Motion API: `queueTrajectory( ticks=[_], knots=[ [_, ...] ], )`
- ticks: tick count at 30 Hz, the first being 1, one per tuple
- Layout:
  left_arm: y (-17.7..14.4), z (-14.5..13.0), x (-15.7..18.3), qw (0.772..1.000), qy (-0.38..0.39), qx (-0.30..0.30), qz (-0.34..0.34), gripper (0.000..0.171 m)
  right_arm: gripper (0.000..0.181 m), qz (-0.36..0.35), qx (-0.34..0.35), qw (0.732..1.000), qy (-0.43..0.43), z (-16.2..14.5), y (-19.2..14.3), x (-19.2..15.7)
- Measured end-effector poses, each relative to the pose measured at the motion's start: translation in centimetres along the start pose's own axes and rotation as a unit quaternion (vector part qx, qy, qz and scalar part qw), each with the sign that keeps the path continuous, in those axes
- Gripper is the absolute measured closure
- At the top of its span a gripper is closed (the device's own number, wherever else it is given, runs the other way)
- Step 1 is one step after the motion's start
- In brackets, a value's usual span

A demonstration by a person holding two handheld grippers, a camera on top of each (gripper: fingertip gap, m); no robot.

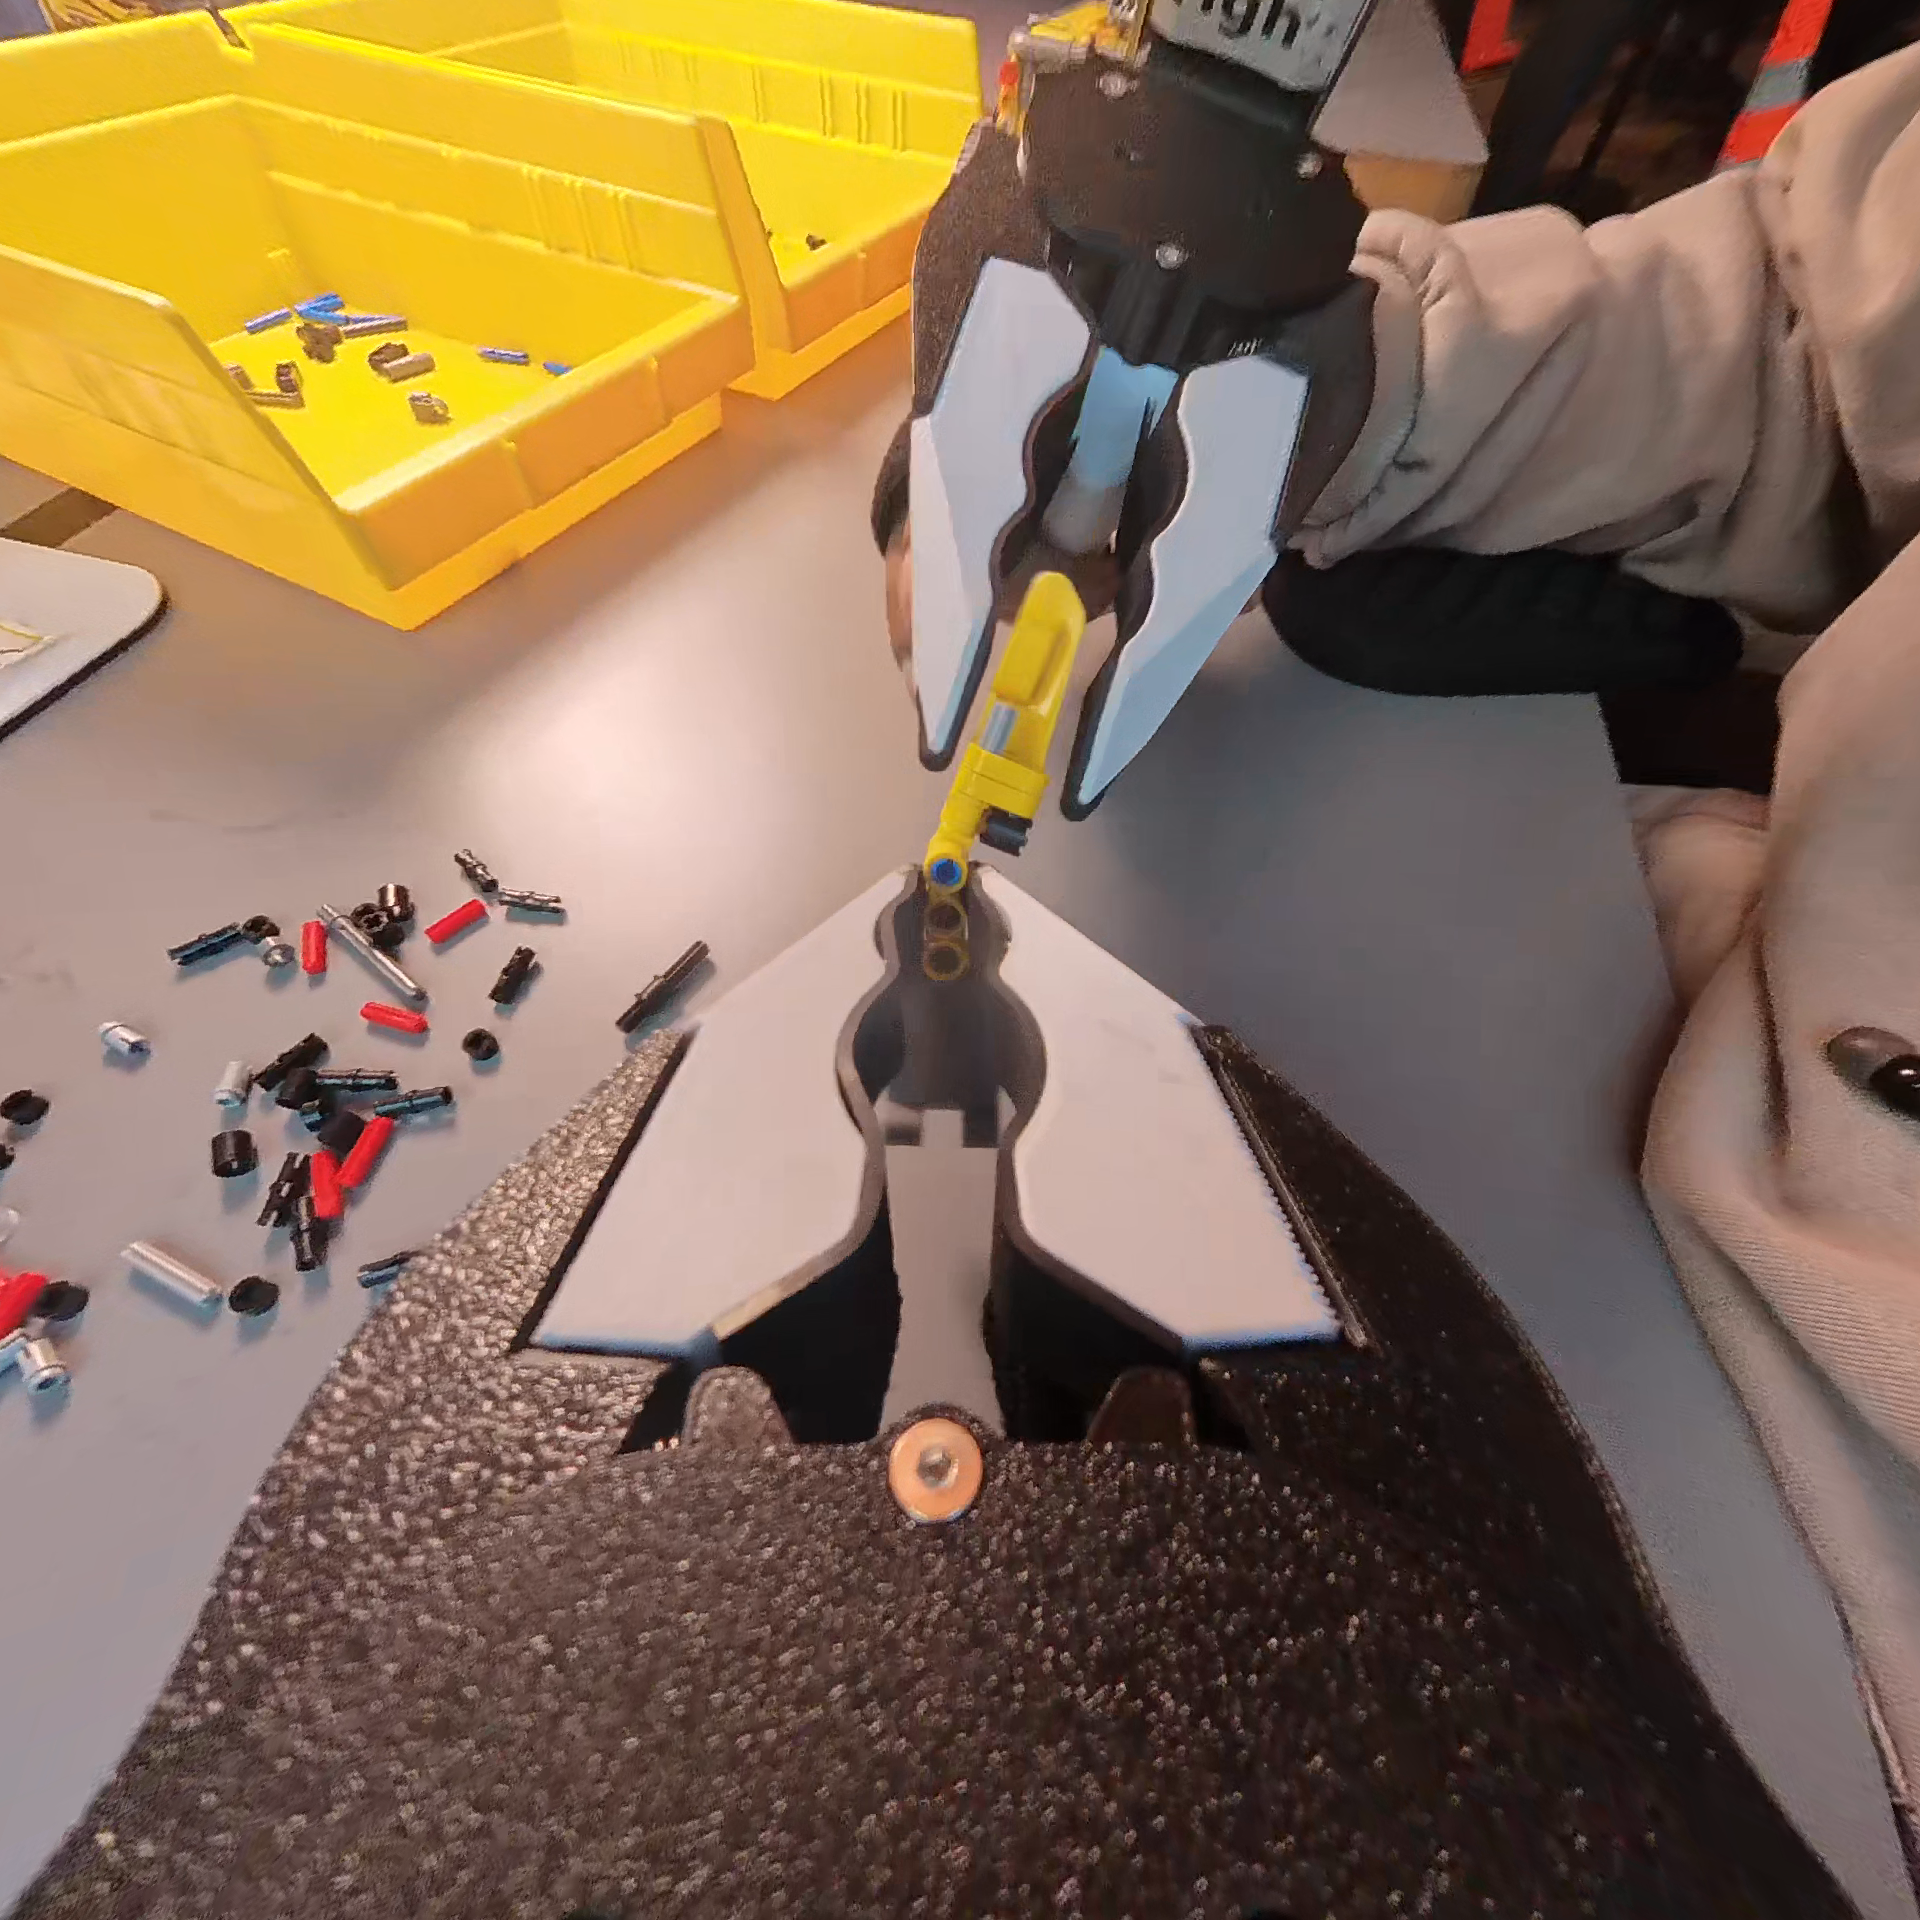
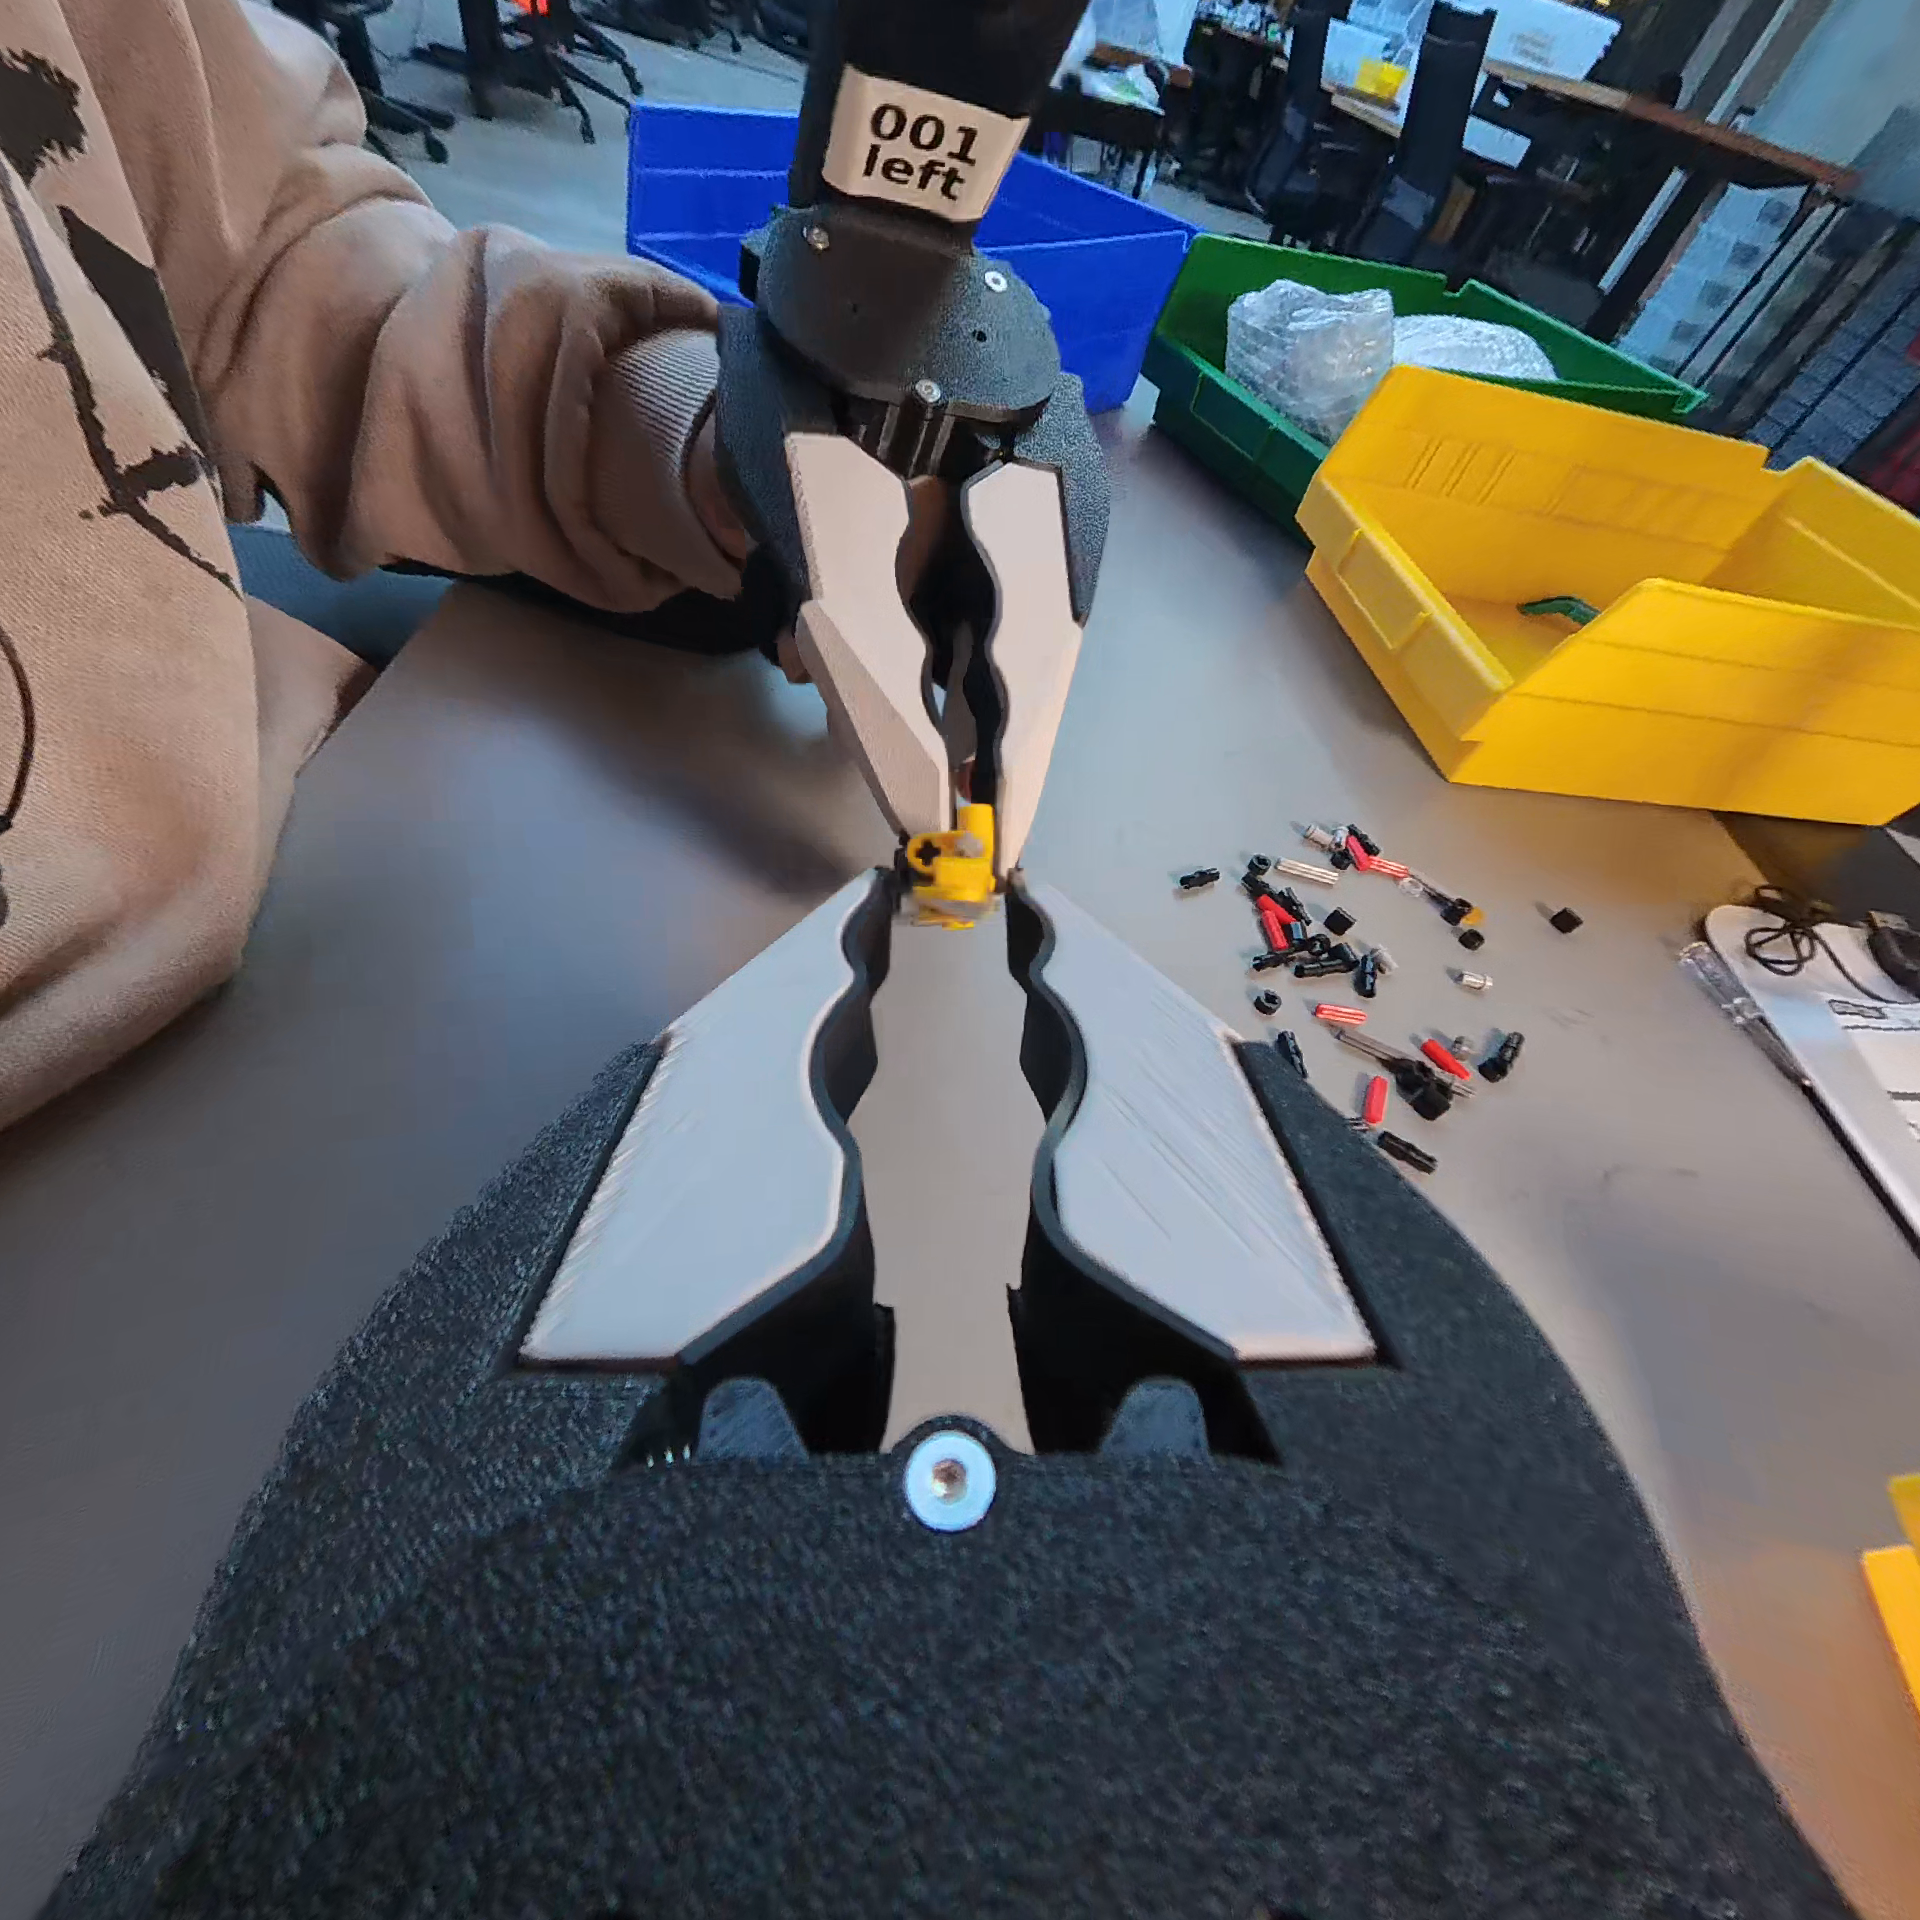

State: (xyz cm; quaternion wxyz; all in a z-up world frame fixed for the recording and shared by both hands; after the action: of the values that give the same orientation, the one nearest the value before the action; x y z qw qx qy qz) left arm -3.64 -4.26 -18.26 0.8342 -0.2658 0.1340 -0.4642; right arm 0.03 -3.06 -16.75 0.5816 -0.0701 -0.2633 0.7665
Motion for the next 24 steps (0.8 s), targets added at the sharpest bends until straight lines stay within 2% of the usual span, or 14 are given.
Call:
queueTrajectory(
  ticks=[10,16,24],
  knots=[
    [0.7,-0.9,0.7,0.999,0.028,-0.039,-0.001,0.165,0.167,0.028,-0.036,0.999,0.0,-1.1,1.0,-0.9],
    [1.3,-2.1,0.3,0.996,0.029,-0.082,0.018,0.165,0.164,0.007,-0.058,0.998,-0.019,-1.2,1.4,-0.9],
    [1.4,-2.3,0.2,0.996,0.017,-0.087,0.017,0.165,0.166,-0.013,-0.107,0.993,-0.038,-2.2,1.8,-0.7]
  ],
)
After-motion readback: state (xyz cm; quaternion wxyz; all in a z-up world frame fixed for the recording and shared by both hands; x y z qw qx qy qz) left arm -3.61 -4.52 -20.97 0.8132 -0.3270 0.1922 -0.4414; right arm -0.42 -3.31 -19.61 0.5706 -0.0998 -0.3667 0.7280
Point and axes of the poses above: each gripper's, where its closed fingertips meet, y out along the fingers, z out of its top, x = y × z across the jaws, the point moved 2 cm from there along -y, back along the fingers, and after that the axes turned 11 degrees about -x, right-handed, at the moved point
